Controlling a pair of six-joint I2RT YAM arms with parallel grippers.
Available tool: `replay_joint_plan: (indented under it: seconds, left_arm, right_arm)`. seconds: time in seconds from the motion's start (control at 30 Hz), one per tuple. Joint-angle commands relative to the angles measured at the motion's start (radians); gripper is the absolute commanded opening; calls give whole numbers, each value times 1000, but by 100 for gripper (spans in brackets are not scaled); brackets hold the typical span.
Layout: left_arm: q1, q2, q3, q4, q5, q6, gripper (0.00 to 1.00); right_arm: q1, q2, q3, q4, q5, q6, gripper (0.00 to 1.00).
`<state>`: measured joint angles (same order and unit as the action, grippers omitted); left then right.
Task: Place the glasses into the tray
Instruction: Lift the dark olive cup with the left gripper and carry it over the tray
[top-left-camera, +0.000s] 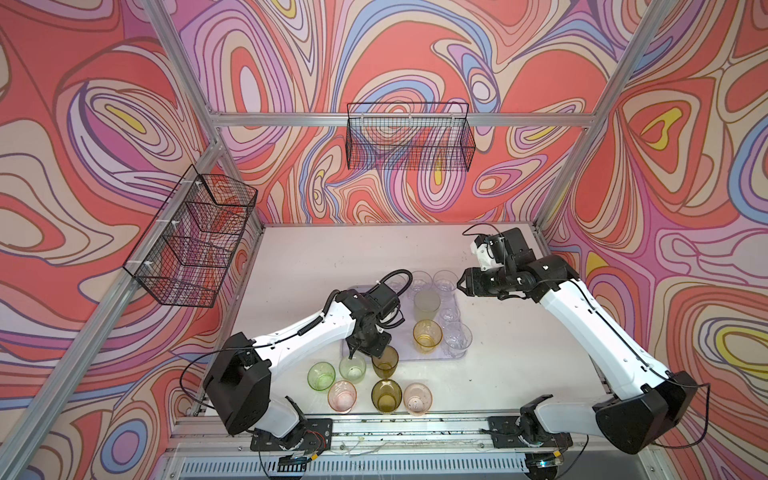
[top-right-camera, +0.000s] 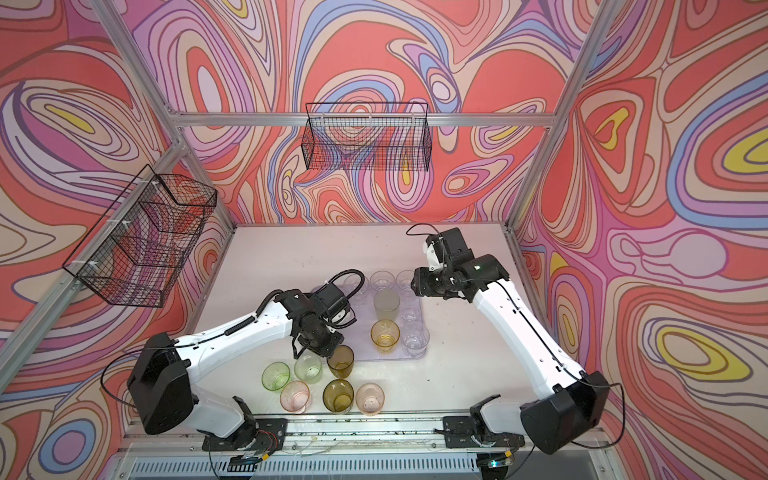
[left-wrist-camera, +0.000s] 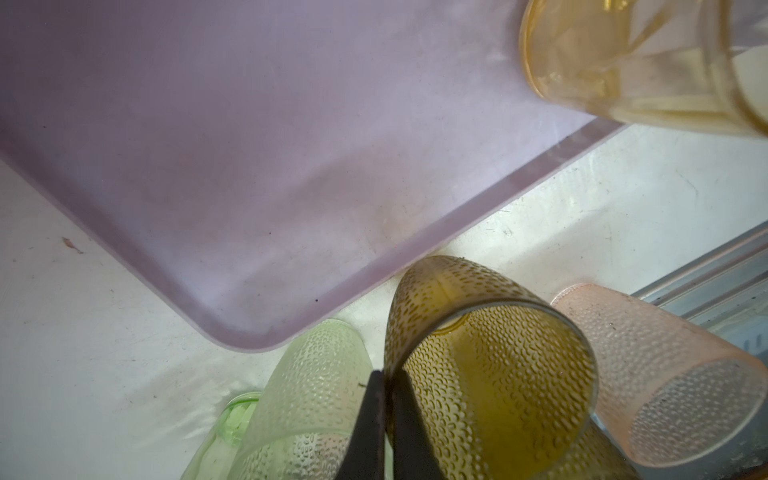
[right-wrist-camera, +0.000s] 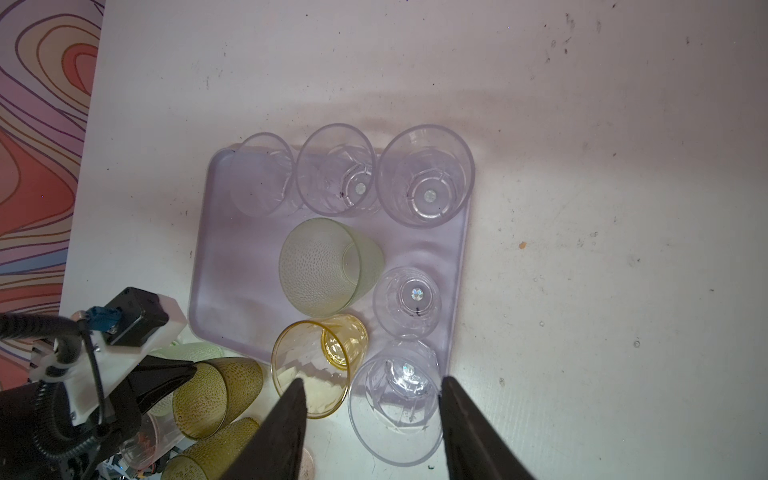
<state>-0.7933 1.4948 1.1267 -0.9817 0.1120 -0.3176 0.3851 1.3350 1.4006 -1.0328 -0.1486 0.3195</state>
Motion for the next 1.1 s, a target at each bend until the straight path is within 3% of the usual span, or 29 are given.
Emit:
replay_joint_plan:
  seconds: [0.0, 0.47, 1.07]
  left_arm:
    - [-1, 0, 51, -61, -46, -20, 0]
    - [31, 45, 168, -155, -106, -57, 0]
    - [116, 183, 347, -113, -92, -44, 0]
  right_arm:
    - [-7, -14, -1, 3, 3, -10, 53]
    - [-7, -27, -6, 15, 1, -20, 52]
    - [-7, -53, -34, 32, -70, -45, 52]
